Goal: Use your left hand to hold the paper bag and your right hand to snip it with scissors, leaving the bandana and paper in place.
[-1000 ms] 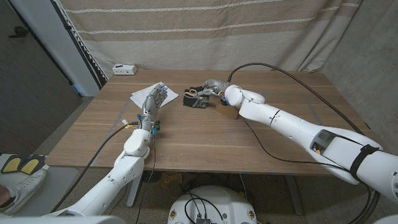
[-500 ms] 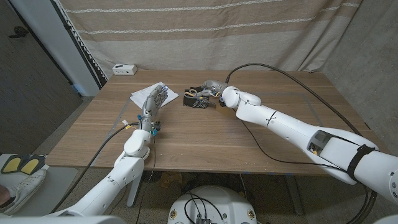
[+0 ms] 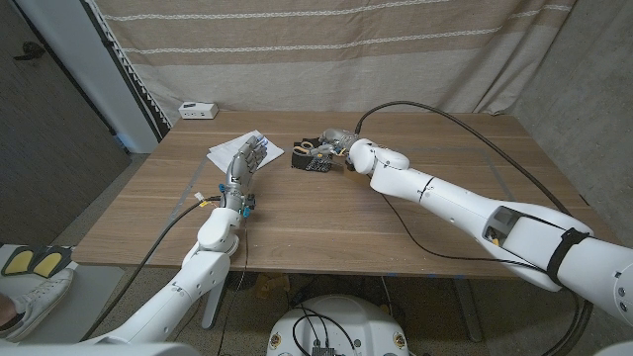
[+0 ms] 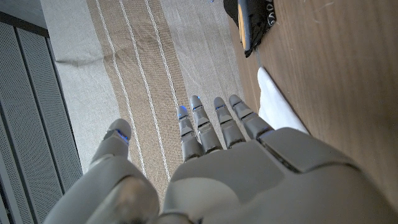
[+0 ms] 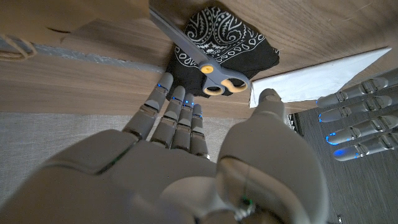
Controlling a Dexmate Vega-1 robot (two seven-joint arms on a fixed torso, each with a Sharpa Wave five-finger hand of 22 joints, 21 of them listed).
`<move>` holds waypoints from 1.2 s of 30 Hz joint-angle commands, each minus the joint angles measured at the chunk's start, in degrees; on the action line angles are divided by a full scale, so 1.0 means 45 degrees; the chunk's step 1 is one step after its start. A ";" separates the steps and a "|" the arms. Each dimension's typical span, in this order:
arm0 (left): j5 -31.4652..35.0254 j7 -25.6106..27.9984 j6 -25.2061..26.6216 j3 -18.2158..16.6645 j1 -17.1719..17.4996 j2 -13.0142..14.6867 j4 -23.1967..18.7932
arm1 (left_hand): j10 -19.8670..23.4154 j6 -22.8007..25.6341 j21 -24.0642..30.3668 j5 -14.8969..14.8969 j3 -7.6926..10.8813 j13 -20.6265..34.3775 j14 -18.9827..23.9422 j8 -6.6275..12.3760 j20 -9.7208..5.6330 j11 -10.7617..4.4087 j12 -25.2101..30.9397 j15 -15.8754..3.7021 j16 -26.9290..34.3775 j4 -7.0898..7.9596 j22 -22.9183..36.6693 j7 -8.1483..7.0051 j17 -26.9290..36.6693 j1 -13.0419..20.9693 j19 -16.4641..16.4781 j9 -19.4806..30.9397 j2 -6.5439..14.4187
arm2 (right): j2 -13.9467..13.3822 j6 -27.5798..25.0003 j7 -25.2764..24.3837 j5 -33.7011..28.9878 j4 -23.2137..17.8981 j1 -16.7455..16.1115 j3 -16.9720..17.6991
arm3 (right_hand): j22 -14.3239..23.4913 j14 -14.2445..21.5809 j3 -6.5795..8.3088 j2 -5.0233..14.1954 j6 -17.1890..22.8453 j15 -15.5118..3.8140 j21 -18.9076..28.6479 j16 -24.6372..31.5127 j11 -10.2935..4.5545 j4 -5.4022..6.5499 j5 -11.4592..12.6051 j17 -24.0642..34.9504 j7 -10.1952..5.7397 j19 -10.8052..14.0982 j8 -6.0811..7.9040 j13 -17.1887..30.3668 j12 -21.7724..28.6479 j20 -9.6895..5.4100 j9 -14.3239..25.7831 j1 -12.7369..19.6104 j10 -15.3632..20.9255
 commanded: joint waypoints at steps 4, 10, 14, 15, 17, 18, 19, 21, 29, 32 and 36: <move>-0.0080 -0.0166 -0.0018 0.0079 -0.0055 -0.0084 0.0086 | 0.0142 -0.0028 0.0022 0.0075 -0.0018 0.0012 0.0148 -0.0060 -0.1236 -0.0018 0.0058 -0.1945 -0.0012 -0.0002 0.0037 -0.0005 0.0059 0.0149 0.0171 0.0030 -0.0009 | 0.0412 -0.0276 -0.0472 -0.0366 0.0537 0.0145 -0.0317 | 0.0063 0.0153 0.0113 0.0066 0.0373 -0.0472 0.0096 0.0140 -0.0072 0.0026 -0.0030 0.0094 -0.0232 0.0101 0.0146 0.0101 0.0125 -0.0075 0.0106 0.0107 0.0281; -0.0070 -0.0197 -0.0040 0.0092 -0.0098 -0.0096 0.0155 | 0.0194 0.0040 0.0019 0.0078 -0.0026 0.0013 0.0186 -0.0045 -0.1236 -0.0066 0.0061 -0.1958 -0.0007 0.0003 0.0037 0.0022 0.0059 0.0156 0.0170 0.0032 -0.0009 | 0.0510 -0.0466 -0.0582 -0.0592 0.0624 0.0203 -0.0501 | 0.0153 0.0477 0.0218 0.0182 0.0866 -0.0466 0.0259 0.0345 -0.0007 0.0025 -0.0096 0.0201 -0.0148 0.0291 0.0310 0.0173 0.0323 -0.0145 0.0169 0.0218 0.0740; -0.0107 -0.0198 -0.0041 0.0085 -0.0068 -0.0105 0.0140 | 0.0238 0.0073 0.0020 0.0080 -0.0031 0.0014 0.0188 -0.0038 -0.1247 -0.0039 0.0069 -0.1966 -0.0011 0.0005 0.0037 0.0026 0.0059 0.0158 0.0176 0.0033 -0.0008 | 0.0628 -0.0381 -0.0590 -0.0596 0.0861 0.0260 -0.0577 | 0.0176 0.0580 0.0255 0.0211 0.0984 -0.0484 0.0308 0.0417 -0.0005 0.0023 -0.0129 0.0243 -0.0143 0.0340 0.0343 0.0200 0.0390 -0.0159 0.0189 0.0258 0.0892; -0.0130 -0.0211 -0.0048 0.0081 -0.0053 -0.0108 0.0131 | 0.0249 0.0081 0.0020 0.0080 -0.0031 0.0014 0.0191 -0.0036 -0.1249 -0.0025 0.0072 -0.1963 -0.0011 0.0005 0.0037 0.0017 0.0059 0.0159 0.0175 0.0033 -0.0008 | 0.0660 -0.0341 -0.0578 -0.0588 0.0945 0.0285 -0.0599 | 0.0180 0.0580 0.0262 0.0212 0.0990 -0.0487 0.0323 0.0423 -0.0013 0.0021 -0.0136 0.0251 -0.0141 0.0364 0.0343 0.0205 0.0389 -0.0167 0.0193 0.0267 0.0886; -0.0344 -0.0363 -0.0136 0.0046 -0.0036 -0.0187 0.0170 | 0.0258 0.0137 0.0021 0.0080 -0.0033 0.0014 0.0211 -0.0018 -0.1246 -0.0013 0.0071 -0.1964 -0.0006 0.0007 0.0037 0.0025 0.0059 0.0161 0.0179 0.0034 -0.0006 | 0.0725 -0.0341 -0.0589 -0.0611 0.1063 0.0322 -0.0644 | 0.0185 0.0589 0.0271 0.0215 0.1041 -0.0508 0.0338 0.0435 -0.0018 0.0018 -0.0146 0.0262 -0.0163 0.0382 0.0360 0.0212 0.0398 -0.0167 0.0199 0.0280 0.0905; -0.0316 -0.0335 -0.0178 0.0042 -0.0027 -0.0202 0.0180 | 0.0273 0.0186 0.0022 0.0081 -0.0035 0.0014 0.0214 -0.0001 -0.1241 0.0002 0.0073 -0.1965 -0.0007 0.0008 0.0037 0.0043 0.0059 0.0163 0.0182 0.0034 -0.0005 | 0.0744 -0.0327 -0.0584 -0.0618 0.1104 0.0342 -0.0664 | 0.0187 0.0599 0.0275 0.0216 0.1052 -0.0515 0.0342 0.0442 -0.0020 0.0017 -0.0149 0.0266 -0.0159 0.0386 0.0363 0.0215 0.0402 -0.0175 0.0201 0.0285 0.0914; -0.0206 -0.0249 -0.0178 0.0048 -0.0012 -0.0172 0.0145 | 0.0295 0.0198 0.0023 0.0081 -0.0035 0.0014 0.0215 0.0002 -0.1249 0.0007 0.0080 -0.1955 -0.0008 0.0008 0.0037 0.0059 0.0059 0.0164 0.0187 0.0034 -0.0004 | 0.0761 -0.0282 -0.0558 -0.0575 0.1146 0.0356 -0.0652 | 0.0188 0.0600 0.0277 0.0215 0.1048 -0.0518 0.0345 0.0444 -0.0023 0.0015 -0.0151 0.0269 -0.0160 0.0389 0.0361 0.0217 0.0400 -0.0171 0.0202 0.0290 0.0907; -0.0200 -0.0233 -0.0184 0.0035 0.0016 -0.0155 0.0090 | 0.0323 0.0229 0.0022 0.0081 -0.0037 0.0015 0.0220 0.0010 -0.1246 -0.0006 0.0086 -0.1966 -0.0009 0.0010 0.0037 0.0053 0.0059 0.0166 0.0185 0.0035 -0.0003 | 0.0804 -0.0267 -0.0585 -0.0586 0.1218 0.0382 -0.0675 | 0.0191 0.0625 0.0284 0.0207 0.1060 -0.0520 0.0352 0.0460 -0.0023 0.0002 -0.0157 0.0275 -0.0168 0.0390 0.0363 0.0222 0.0411 -0.0172 0.0206 0.0313 0.0930; -0.0242 -0.0226 -0.0196 0.0018 0.0106 -0.0159 -0.0003 | 0.0387 0.0231 0.0019 0.0082 -0.0044 0.0015 0.0239 -0.0003 -0.1245 -0.0042 0.0094 -0.1976 -0.0010 0.0012 0.0037 0.0072 0.0059 0.0171 0.0182 0.0035 -0.0002 | 0.0936 -0.0599 -0.0510 -0.0819 0.1297 0.0532 -0.0909 | 0.0236 0.0939 0.0338 0.0084 0.1597 -0.0469 0.0512 0.0661 0.0029 -0.0105 -0.0232 0.0368 -0.0119 0.0589 0.0520 0.0272 0.0579 -0.0142 0.0221 0.0531 0.1346; -0.0230 -0.0187 -0.0213 0.0015 0.0137 -0.0179 -0.0033 | 0.0398 0.0240 0.0022 0.0083 -0.0046 0.0015 0.0247 -0.0005 -0.1249 -0.0008 0.0093 -0.1976 -0.0010 0.0013 0.0038 0.0073 0.0059 0.0173 0.0191 0.0036 -0.0002 | 0.0974 -0.0835 -0.0427 -0.1001 0.1309 0.0621 -0.1079 | 0.0242 0.0960 0.0339 0.0075 0.1614 -0.0475 0.0527 0.0681 0.0049 -0.0101 -0.0245 0.0383 -0.0115 0.0597 0.0515 0.0277 0.0597 -0.0130 0.0217 0.0535 0.1392; -0.0186 -0.0118 -0.0224 0.0008 0.0201 -0.0171 -0.0109 | 0.0426 0.0260 0.0018 0.0084 -0.0051 0.0016 0.0249 -0.0005 -0.1243 -0.0031 0.0095 -0.1977 -0.0013 0.0015 0.0038 0.0074 0.0059 0.0175 0.0184 0.0036 -0.0002 | 0.1019 -0.1044 -0.0270 -0.1146 0.1360 0.0744 -0.1245 | 0.0254 0.0971 0.0334 0.0083 0.1742 -0.0477 0.0569 0.0710 0.0010 -0.0061 -0.0279 0.0417 -0.0188 0.0646 0.0542 0.0292 0.0632 -0.0126 0.0213 0.0492 0.1475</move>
